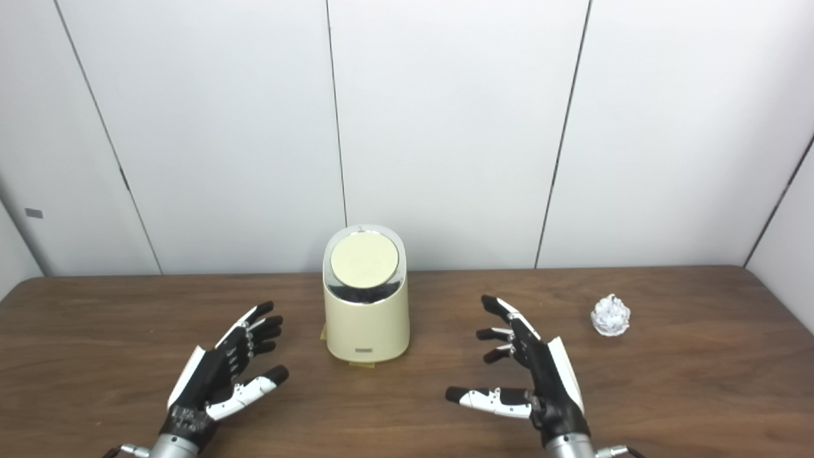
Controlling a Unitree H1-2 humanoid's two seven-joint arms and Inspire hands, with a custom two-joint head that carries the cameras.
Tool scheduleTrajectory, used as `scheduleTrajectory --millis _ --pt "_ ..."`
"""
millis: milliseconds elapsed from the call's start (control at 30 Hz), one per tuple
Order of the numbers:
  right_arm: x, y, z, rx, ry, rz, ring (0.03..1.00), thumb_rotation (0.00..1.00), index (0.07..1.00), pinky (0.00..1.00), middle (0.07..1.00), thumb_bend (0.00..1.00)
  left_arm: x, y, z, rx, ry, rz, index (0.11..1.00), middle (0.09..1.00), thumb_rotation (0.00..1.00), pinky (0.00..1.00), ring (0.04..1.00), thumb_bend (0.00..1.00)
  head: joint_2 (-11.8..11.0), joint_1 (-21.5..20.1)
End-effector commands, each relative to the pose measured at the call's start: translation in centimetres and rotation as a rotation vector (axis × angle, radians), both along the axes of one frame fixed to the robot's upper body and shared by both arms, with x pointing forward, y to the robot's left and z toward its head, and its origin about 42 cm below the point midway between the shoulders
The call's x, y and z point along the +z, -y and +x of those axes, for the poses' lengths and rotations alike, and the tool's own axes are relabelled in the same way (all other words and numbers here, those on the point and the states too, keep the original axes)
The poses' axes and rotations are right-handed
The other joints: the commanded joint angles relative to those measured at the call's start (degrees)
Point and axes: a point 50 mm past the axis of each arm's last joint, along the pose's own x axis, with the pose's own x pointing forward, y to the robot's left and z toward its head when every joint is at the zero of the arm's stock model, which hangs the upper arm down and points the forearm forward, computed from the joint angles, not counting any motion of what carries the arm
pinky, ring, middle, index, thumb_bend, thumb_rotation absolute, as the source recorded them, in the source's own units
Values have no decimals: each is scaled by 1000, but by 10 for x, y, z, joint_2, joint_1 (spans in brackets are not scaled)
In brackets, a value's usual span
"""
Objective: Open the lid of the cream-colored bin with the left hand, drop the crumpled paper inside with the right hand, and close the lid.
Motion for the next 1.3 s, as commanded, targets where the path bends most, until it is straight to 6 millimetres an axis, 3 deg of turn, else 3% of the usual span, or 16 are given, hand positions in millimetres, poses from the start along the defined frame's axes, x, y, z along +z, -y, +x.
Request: scheduleTrajectory --millis 0,333,733,933,1267 --pt "17 -1 6 13 84 -5 710 118 846 533 863 843 12 2 8 -10 64 -2 964 877 420 857 874 836 0 0" --pt "16 -2 6 13 81 -7 708 91 844 525 861 836 12 2 8 -15 64 -13 970 883 385 848 875 801 -1 1" --pt "15 -2 8 13 76 -13 708 81 839 520 857 828 14 3 9 10 77 -2 955 884 430 844 872 811 -6 4" --pt "12 -1 10 22 69 -9 710 74 838 515 859 822 30 18 16 90 172 -120 930 897 436 766 866 774 -12 9" --pt "10 3 11 21 71 -12 710 80 839 518 857 827 74 34 48 164 267 -67 947 919 536 828 901 821 -15 17"
